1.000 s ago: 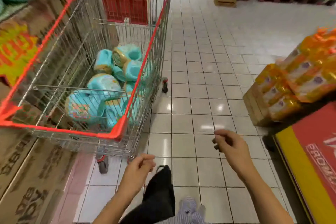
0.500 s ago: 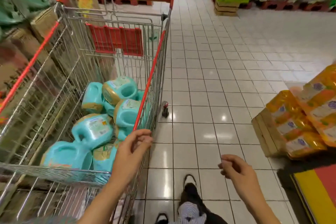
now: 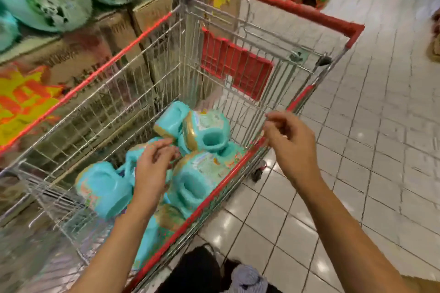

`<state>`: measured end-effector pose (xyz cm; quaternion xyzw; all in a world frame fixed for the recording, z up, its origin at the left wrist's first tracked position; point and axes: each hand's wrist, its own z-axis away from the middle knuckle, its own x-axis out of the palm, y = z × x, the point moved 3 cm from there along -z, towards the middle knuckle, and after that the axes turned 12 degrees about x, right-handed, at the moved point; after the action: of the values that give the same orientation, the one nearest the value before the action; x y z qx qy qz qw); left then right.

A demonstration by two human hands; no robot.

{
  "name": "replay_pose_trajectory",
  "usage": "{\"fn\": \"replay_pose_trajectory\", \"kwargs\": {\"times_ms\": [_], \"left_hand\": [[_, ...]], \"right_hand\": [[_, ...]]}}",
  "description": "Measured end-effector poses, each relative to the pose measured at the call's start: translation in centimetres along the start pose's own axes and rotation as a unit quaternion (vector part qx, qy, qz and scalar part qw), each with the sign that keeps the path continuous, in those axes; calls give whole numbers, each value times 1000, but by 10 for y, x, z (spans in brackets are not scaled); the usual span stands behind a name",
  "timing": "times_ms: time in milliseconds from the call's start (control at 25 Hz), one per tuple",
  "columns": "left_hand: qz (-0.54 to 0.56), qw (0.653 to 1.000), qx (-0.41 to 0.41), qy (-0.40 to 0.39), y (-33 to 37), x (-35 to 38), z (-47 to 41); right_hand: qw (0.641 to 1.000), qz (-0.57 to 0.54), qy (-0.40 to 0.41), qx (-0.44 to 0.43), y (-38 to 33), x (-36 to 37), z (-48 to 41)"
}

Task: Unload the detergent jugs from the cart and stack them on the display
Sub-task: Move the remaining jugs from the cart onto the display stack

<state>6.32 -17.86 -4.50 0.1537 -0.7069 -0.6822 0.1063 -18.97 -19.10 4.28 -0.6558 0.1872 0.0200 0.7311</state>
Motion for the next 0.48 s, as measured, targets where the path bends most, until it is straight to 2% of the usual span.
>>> {"fn": "replay_pose_trajectory", "kwargs": {"times_ms": [80,160,240,320,400,480], "left_hand": [[3,999,-17,42,-10,8,-40],[3,997,-43,70,-31,17,-82],[-11,994,-83,70,-57,25,-122],[-35,989,-132,60,-92,33,-149],[-73,981,-176,44,-128,40,-166],[-71,970,-228,55,-161,49,-178]], "right_hand": [[998,26,-45,-18,-13,34,-71],[987,129,-89,-26,-9,79,-142],[960,245,-132,-20,10,126,-202],[918,343,-197,-21,45,161,-242],[857,443,-265,-3,92,181,-265],[814,487,-315,32,137,192,-280]]}}
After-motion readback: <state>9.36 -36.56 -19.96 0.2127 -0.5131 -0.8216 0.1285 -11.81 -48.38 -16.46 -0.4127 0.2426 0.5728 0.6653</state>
